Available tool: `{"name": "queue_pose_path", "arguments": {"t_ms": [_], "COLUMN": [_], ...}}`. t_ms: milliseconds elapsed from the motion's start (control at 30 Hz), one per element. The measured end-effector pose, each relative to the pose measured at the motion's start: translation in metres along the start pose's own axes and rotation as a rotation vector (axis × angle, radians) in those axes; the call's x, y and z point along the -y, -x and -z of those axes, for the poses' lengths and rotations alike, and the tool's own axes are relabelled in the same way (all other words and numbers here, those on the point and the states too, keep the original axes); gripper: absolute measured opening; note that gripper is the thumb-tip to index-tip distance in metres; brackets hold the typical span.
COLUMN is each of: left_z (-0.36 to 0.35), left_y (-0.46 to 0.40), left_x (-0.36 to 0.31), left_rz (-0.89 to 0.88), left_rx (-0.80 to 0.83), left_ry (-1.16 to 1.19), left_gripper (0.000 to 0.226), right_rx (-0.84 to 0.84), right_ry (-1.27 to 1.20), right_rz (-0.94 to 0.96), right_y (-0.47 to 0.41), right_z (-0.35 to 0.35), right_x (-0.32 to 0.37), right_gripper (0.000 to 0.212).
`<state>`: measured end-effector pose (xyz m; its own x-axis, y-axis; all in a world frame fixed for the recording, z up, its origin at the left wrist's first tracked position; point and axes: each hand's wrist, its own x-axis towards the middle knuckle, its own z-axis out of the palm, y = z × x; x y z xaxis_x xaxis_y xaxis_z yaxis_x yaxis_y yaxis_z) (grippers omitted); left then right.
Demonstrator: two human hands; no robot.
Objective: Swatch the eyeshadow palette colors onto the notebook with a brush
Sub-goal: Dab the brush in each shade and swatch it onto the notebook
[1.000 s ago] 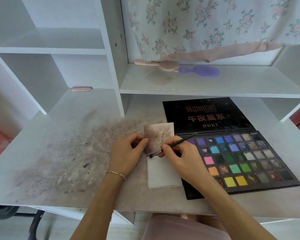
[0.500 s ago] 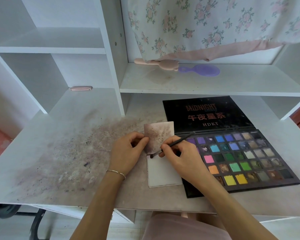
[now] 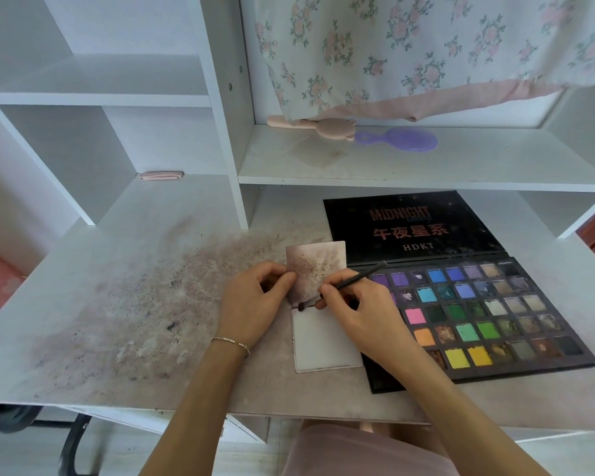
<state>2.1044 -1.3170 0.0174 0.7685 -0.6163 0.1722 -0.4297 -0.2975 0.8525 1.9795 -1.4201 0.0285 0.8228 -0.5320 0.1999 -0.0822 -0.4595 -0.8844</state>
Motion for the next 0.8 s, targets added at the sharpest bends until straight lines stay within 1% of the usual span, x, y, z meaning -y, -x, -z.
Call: {"name": "queue_pose_path", "arguments": {"t_ms": [167,300,433,533,633,733,800], "left_z": [0.0007,0.0006,0.0004,0.0006,0.0013,0.0016,0.0014], "left_y": [0.0003,0.0003,-0.0001,0.0001,0.0003,-0.0002,-0.0001], "left_x": [-0.0008,-0.0011,0.0002,-0.0008,-0.0017,-0.0015,-0.0012], "left_rz": [-0.004,-0.006,-0.002,-0.006,-0.014,-0.006,0.000], "left_rx": [0.010,0.005,0.005,0.008,0.013,0.015,0.010], "left_ry": [-0.007,-0.003,-0.002,-0.003,-0.013,-0.019,-0.015], "left_gripper": [0.009,0.009,0.006,0.007,0.012,0.011,0.012], "right_rx": [0.018,0.014,0.018,-0.013,-0.054,-0.130,-0.165], "right_ry": [-0.010,-0.005,-0.001,-0.005,-0.119,-0.264,-0.307], "right_rz": [-0.009,-0.008,-0.005,0.004,-0.013,-0.029,-0.026], "right_y": [0.0009,0.0006,0.0012,0.0007,0.0004,0.0001,0.0001], "right_z": [0.0004,0.0002,0.0003,-0.0005,0.0009,0.0048,0.0080], "right_x": [0.0015,0.0013,0.0015,0.0003,0.0004,0.0013,0.0019], "right_gripper": [0.019,0.014,0.019,0.015,0.013,0.011,0.013]}}
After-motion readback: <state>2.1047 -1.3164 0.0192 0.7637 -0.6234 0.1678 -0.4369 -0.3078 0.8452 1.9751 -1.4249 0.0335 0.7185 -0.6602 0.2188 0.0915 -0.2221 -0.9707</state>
